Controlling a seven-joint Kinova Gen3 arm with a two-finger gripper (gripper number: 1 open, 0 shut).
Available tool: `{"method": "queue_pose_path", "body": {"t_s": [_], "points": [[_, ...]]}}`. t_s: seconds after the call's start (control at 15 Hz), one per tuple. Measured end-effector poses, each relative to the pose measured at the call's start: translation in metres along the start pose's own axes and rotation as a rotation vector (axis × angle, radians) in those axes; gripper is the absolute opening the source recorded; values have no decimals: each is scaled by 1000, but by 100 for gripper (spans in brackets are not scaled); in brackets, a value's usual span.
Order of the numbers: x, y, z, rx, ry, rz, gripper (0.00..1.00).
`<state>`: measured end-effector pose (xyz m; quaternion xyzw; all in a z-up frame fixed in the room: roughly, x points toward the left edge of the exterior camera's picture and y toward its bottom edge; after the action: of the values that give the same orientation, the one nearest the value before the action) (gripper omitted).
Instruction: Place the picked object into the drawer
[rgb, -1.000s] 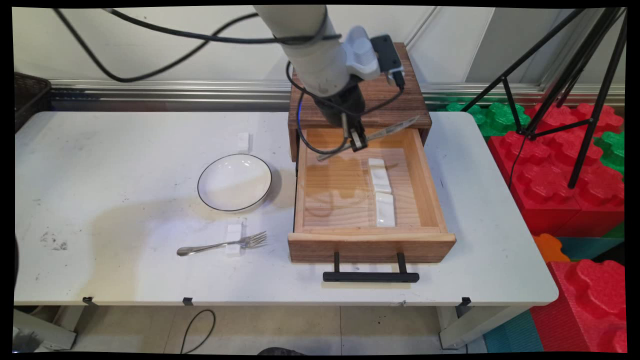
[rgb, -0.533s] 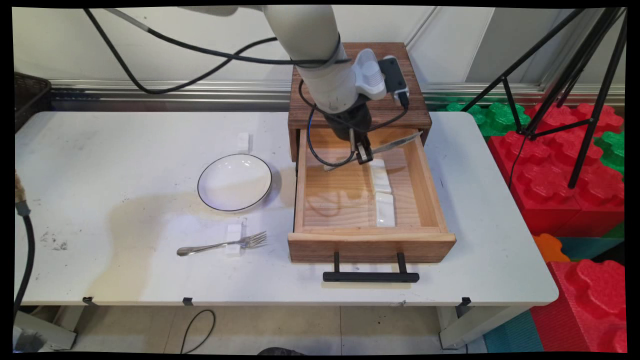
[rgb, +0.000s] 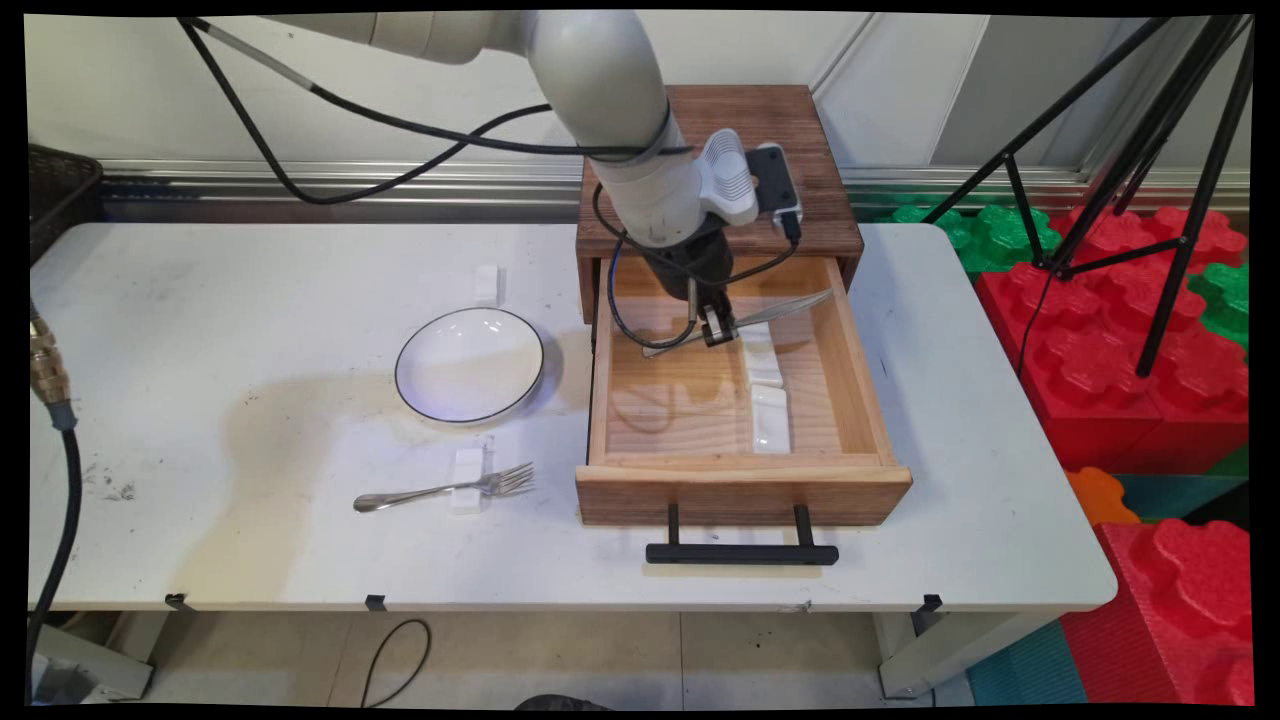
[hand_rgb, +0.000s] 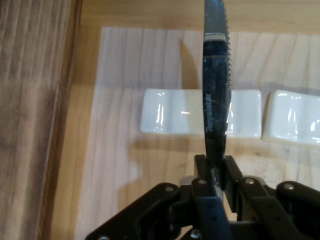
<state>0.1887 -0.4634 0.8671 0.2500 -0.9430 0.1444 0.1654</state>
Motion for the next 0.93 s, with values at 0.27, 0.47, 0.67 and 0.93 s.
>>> {"method": "queue_pose_path", "body": {"t_s": [0.27,0.47,0.67,0.93], "points": [[-9,-3,8,-20,3,13,0],[-14,-5,13,-31,9,15,0],[-17,-7,18,-42,18,15,0],[-18,-8,24,-53,28,15,0]]}}
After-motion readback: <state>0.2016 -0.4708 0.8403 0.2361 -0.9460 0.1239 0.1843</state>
